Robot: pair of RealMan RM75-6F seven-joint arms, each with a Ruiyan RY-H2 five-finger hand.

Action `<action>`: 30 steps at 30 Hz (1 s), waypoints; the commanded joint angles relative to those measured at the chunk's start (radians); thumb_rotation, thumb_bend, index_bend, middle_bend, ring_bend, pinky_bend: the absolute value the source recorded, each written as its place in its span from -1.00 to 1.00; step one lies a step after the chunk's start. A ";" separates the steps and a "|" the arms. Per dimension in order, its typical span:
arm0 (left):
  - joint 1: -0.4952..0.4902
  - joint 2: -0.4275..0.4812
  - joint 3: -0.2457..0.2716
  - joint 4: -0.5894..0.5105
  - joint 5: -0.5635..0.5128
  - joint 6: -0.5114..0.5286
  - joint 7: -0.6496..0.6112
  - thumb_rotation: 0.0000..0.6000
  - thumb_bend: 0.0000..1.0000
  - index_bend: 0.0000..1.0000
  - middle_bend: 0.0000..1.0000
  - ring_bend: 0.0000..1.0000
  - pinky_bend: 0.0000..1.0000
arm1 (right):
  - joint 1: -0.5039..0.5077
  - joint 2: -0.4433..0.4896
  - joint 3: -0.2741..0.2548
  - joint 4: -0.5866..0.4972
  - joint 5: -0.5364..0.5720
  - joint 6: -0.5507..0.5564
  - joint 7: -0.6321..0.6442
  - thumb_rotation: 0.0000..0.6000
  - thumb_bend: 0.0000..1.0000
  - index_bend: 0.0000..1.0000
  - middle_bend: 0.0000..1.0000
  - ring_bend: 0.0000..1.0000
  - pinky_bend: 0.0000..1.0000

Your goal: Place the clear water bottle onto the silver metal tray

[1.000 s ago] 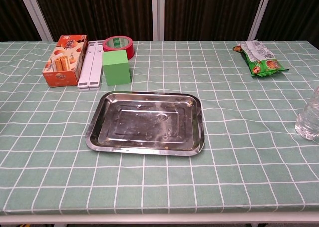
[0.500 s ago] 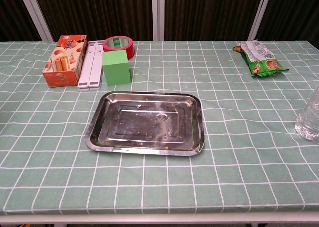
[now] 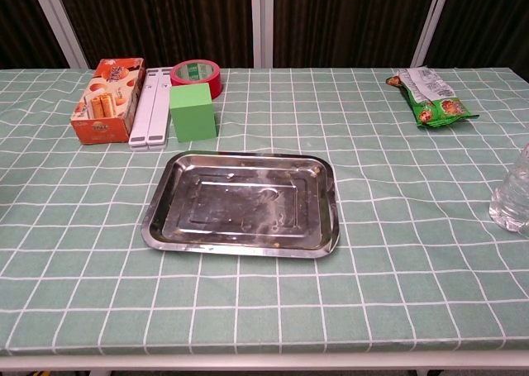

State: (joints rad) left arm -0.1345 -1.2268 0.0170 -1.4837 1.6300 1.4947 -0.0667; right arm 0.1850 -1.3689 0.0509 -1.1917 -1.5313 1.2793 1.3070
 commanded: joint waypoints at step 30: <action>-0.006 0.014 0.000 0.004 0.002 0.003 -0.018 1.00 -0.58 -0.64 -0.63 -0.81 -0.66 | 0.107 -0.116 0.042 0.047 0.063 -0.096 -0.143 1.00 -0.41 0.39 0.08 -0.32 -0.29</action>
State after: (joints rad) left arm -0.1404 -1.2129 0.0171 -1.4798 1.6317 1.4977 -0.0848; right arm 0.2900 -1.4881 0.0902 -1.1403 -1.4712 1.1849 1.1680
